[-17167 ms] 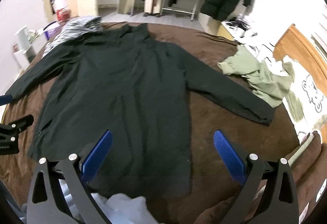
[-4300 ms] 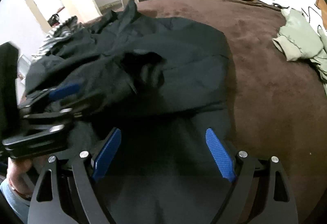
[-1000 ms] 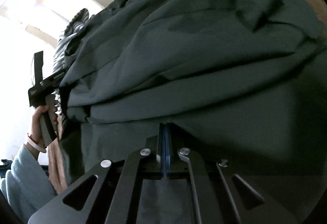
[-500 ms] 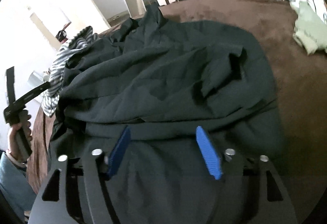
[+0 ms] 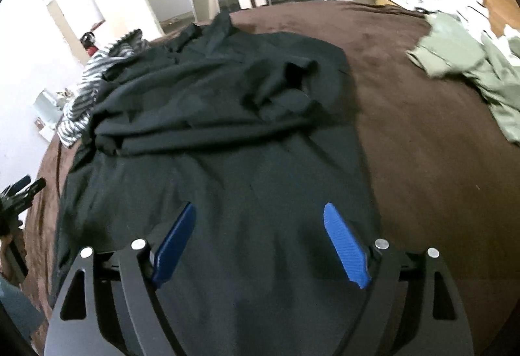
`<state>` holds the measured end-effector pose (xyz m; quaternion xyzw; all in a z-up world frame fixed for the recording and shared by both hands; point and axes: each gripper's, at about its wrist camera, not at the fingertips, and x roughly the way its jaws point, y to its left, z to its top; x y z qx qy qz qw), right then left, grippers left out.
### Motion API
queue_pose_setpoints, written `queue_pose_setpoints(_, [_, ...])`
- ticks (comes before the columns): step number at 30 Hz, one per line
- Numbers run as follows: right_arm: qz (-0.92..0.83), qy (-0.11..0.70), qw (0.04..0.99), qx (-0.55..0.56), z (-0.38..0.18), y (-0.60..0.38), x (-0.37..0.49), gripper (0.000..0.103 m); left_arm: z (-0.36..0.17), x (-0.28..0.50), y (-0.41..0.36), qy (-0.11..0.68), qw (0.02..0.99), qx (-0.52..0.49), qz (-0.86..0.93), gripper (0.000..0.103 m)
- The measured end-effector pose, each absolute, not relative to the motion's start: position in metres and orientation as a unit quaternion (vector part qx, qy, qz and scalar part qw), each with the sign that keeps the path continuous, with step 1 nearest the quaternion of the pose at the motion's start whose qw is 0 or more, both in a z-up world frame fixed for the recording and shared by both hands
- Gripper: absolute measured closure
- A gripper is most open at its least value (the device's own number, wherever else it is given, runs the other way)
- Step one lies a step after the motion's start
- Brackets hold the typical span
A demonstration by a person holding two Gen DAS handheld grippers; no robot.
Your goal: Fold large clothes
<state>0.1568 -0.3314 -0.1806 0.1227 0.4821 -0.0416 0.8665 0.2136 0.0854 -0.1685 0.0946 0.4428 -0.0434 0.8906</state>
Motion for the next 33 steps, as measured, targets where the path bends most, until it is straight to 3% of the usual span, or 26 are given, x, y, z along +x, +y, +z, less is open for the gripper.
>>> queue_pose_setpoints(16, [-0.110, 0.532, 0.824, 0.160, -0.226, -0.362, 0.046, 0.022, -0.216, 0.108, 0.129, 0.496, 0.867, 0.037, -0.019, 0.006])
queue_pose_setpoints(24, [-0.122, 0.562, 0.801, 0.167, -0.258, -0.361, 0.021, 0.022, -0.255, 0.086, 0.147, 0.546, 0.838, 0.021, 0.003, 0.006])
queue_pose_setpoints(33, [-0.125, 0.585, 0.783, 0.169, -0.274, -0.356, -0.001, 0.019, -0.263, 0.074, 0.152, 0.545, 0.838, 0.008, -0.014, 0.006])
